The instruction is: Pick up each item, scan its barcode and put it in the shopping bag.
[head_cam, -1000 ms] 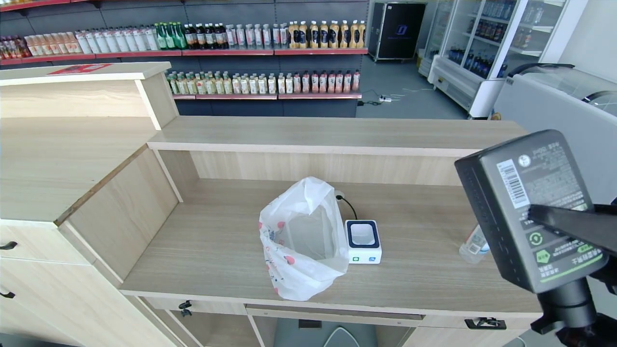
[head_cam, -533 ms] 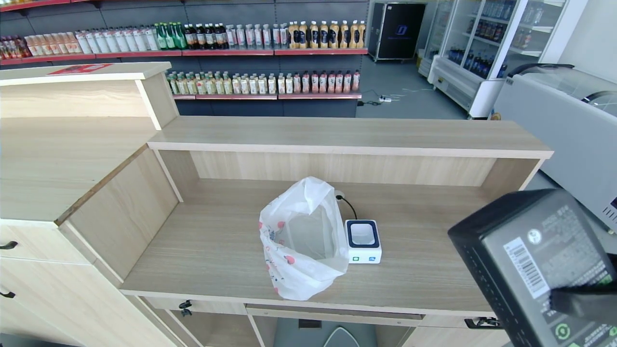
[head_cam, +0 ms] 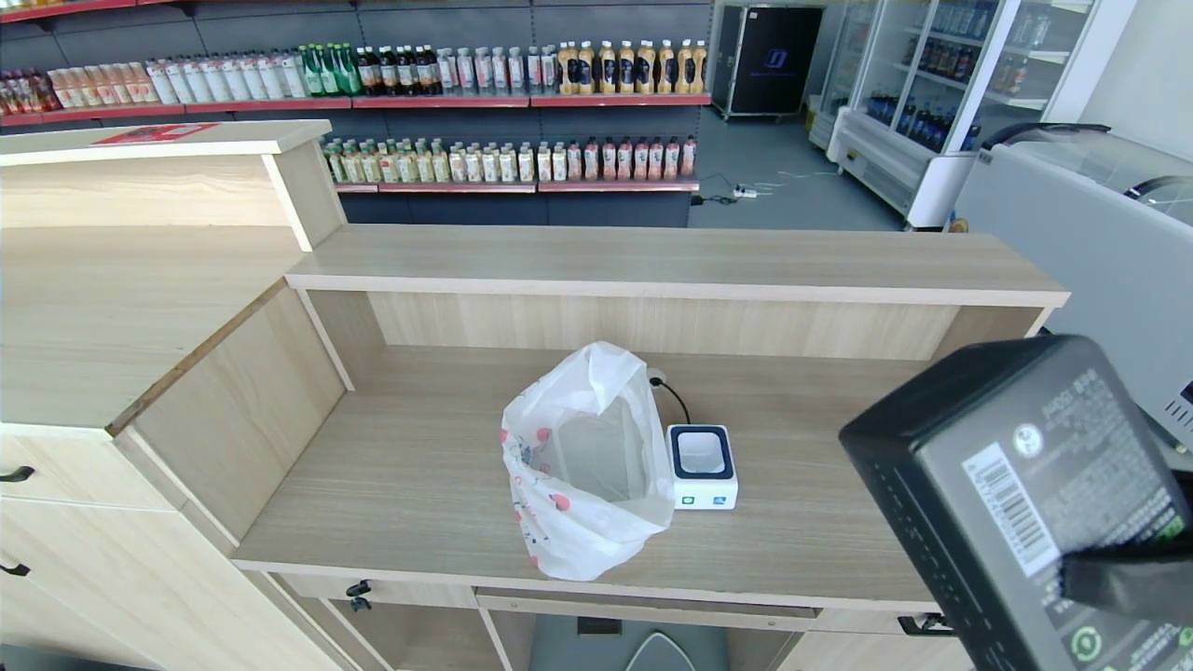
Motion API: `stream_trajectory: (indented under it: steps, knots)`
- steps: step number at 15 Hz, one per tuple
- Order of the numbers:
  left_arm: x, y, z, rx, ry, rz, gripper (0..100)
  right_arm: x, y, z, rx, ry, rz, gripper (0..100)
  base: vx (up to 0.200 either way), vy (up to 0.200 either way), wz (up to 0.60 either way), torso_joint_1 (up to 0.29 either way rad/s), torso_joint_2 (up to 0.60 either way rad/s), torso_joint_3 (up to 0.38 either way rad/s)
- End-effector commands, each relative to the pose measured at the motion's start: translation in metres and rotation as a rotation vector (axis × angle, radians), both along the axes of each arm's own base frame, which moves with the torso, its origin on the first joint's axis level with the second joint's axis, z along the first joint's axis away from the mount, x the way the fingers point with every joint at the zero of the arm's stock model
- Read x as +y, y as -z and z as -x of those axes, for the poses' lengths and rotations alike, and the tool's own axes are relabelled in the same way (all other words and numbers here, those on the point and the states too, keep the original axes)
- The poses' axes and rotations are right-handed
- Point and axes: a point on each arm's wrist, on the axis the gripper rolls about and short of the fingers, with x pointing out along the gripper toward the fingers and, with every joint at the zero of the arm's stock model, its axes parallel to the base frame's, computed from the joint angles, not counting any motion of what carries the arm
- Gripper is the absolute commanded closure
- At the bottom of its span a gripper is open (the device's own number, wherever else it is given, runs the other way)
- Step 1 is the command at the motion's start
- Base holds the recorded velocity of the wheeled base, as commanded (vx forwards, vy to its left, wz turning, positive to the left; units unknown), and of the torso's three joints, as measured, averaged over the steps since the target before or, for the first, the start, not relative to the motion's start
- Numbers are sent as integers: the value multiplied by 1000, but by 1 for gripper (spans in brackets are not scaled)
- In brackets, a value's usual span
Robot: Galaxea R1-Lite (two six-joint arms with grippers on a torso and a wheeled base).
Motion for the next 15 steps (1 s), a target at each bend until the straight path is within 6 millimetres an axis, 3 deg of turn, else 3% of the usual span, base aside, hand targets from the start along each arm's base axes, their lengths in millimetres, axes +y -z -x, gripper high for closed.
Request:
stream_trajectory:
  steps: [1, 7, 15]
  knots:
    - [0, 0, 0, 0, -1, 0, 0, 5, 0, -8, 16, 0, 9, 100, 0, 0, 0, 0, 0, 0]
    - [0, 0, 0, 0, -1, 0, 0, 21, 0, -6, 41, -86, 16, 100, 0, 0, 0, 0, 0, 0]
    - [0, 0, 0, 0, -1, 0, 0, 33, 0, -20, 50, -93, 25, 100, 0, 0, 0, 0, 0, 0]
